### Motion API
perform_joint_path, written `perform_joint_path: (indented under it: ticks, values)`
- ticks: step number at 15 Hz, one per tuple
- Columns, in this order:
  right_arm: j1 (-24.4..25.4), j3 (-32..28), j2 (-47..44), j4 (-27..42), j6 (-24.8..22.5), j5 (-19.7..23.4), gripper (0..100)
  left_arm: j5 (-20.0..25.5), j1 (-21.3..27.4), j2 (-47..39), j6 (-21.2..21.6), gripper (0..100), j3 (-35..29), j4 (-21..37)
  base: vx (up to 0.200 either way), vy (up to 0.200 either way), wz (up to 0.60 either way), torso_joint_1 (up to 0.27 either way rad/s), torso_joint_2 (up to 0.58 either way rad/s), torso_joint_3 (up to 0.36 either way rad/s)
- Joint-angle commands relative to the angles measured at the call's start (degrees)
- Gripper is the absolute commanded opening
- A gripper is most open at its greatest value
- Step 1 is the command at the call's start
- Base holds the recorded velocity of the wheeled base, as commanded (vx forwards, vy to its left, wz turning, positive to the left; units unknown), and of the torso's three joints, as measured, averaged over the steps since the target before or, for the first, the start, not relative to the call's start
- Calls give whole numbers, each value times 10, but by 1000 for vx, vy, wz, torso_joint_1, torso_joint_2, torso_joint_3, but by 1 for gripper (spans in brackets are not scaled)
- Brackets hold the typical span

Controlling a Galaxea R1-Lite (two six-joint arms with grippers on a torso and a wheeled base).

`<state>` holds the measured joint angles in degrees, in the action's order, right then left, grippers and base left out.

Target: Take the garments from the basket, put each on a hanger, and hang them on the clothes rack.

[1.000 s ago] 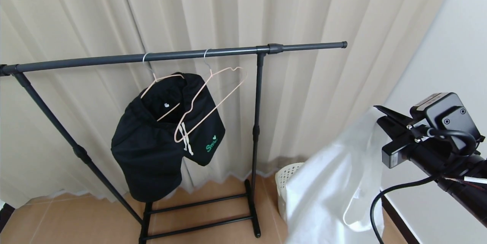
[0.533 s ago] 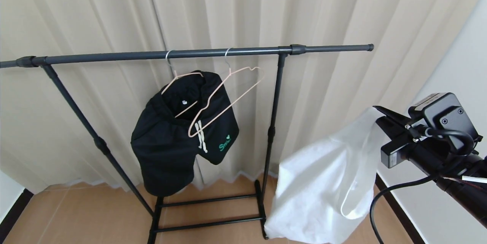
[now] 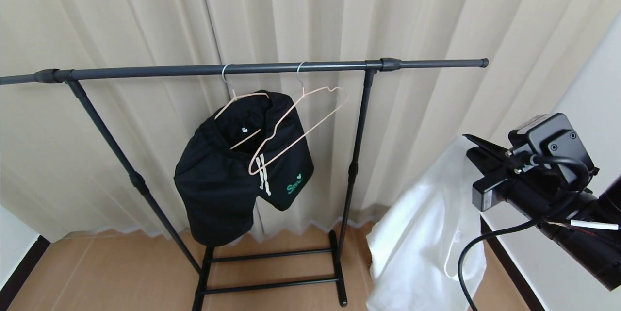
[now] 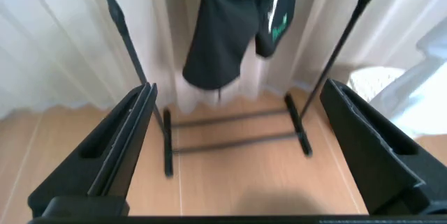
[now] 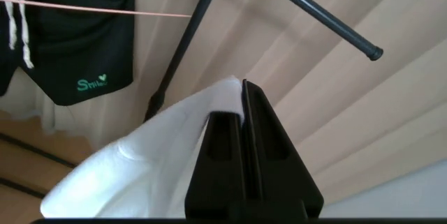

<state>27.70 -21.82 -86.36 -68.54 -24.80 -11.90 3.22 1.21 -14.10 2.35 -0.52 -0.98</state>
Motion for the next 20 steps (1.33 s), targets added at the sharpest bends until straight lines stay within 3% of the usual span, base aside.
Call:
perform_joint_path:
  ticks: [1, 4, 5, 6, 7, 8, 12, 17, 20]
  values:
    - [22, -50, -26, 13, 38, -1, 0, 51, 39, -260, -34, 100, -92, -36, 0, 0, 0, 0, 0, 0]
    - [32, -155, -82, 76, 112, -1, 0, 46, 114, -445, -89, 100, -216, -37, 0, 0, 0, 0, 0, 0]
    - [42, -162, -91, 89, 152, -1, 0, 39, 142, -481, -103, 100, -240, -37, 0, 0, 0, 0, 0, 0]
    - [42, -162, -91, 89, 152, -1, 0, 39, 142, -481, -103, 100, -240, -37, 0, 0, 0, 0, 0, 0]
    - [58, -184, -101, 130, 209, -15, 0, 4, 202, -548, -117, 100, -279, -37, 0, 0, 0, 0, 0, 0]
    - [67, -209, -108, 162, 233, -31, 0, -11, 241, -594, -126, 100, -307, -37, 0, 0, 0, 0, 0, 0]
    - [94, -303, -137, 231, 326, -76, 0, -21, 348, -726, -163, 100, -400, -37, 0, 0, 0, 0, 0, 0]
    - [129, -358, -189, 236, 373, -122, 0, -59, 425, -867, -265, 100, -514, -37, 0, 0, 0, 0, 0, 0]
    - [131, -377, -196, 236, 391, -138, 0, -80, 446, -922, -326, 100, -573, -36, 0, 0, 0, 0, 0, 0]
